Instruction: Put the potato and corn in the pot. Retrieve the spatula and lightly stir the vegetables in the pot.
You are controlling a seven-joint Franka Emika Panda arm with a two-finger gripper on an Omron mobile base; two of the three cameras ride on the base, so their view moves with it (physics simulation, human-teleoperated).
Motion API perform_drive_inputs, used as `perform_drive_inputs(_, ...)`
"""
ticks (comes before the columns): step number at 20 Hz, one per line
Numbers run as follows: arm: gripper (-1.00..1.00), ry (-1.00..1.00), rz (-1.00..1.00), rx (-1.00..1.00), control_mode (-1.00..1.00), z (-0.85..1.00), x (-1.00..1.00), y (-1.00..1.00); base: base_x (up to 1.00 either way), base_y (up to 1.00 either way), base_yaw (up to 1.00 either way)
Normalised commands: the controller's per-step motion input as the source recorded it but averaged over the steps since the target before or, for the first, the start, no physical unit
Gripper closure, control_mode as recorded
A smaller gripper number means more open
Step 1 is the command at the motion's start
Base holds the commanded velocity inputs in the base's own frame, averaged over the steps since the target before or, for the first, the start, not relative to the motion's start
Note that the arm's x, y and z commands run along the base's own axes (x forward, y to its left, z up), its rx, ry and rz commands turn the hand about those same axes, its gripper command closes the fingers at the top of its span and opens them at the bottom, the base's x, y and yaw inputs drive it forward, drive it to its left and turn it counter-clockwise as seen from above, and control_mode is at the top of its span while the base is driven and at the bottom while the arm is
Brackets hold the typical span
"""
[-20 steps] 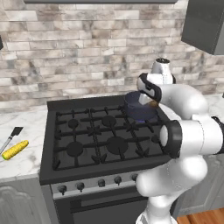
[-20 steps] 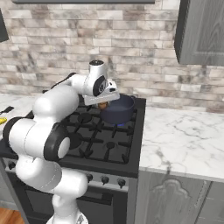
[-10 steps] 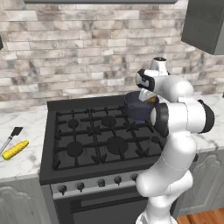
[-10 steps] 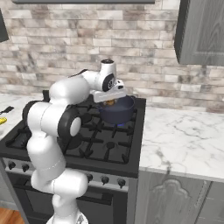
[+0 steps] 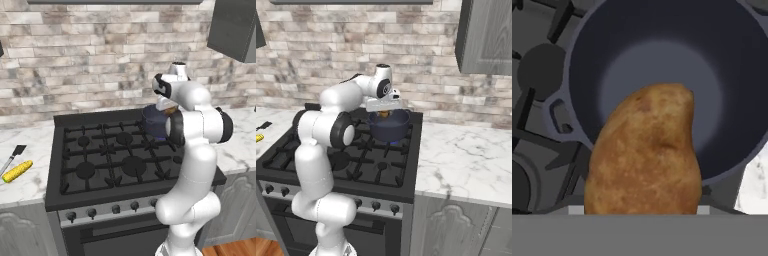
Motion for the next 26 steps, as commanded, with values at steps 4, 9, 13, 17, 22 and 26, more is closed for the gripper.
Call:
perform_drive_inputs(4, 1.00, 0.00, -0.11, 0.00, -1.00, -0.33, 0.00, 0.00, 0.00, 0.00, 0.00)
perform_drive_inputs(9, 1.00, 0.00, -0.10, 0.00, -1.00, -0.51, 0.02, 0.00, 0.00, 0.00, 0.00)
perform_drive_inputs(13, 1.00, 0.00, -0.09, 0.00, -1.00, -0.31, 0.04, 0.00, 0.00, 0.00, 0.00)
perform_drive_inputs(17, 1.00, 0.00, -0.08, 0.00, -1.00, -0.23, 0.07, 0.00, 0.00, 0.00, 0.00)
perform_drive_inputs(22, 1.00, 0.00, -0.07, 0.00, -1.00, -0.09, 0.07, 0.00, 0.00, 0.00, 0.00)
perform_drive_inputs(26, 1.00, 0.00, -0.06, 0.00, -1.00, 0.00, 0.35, 0.00, 0.00, 0.00, 0.00)
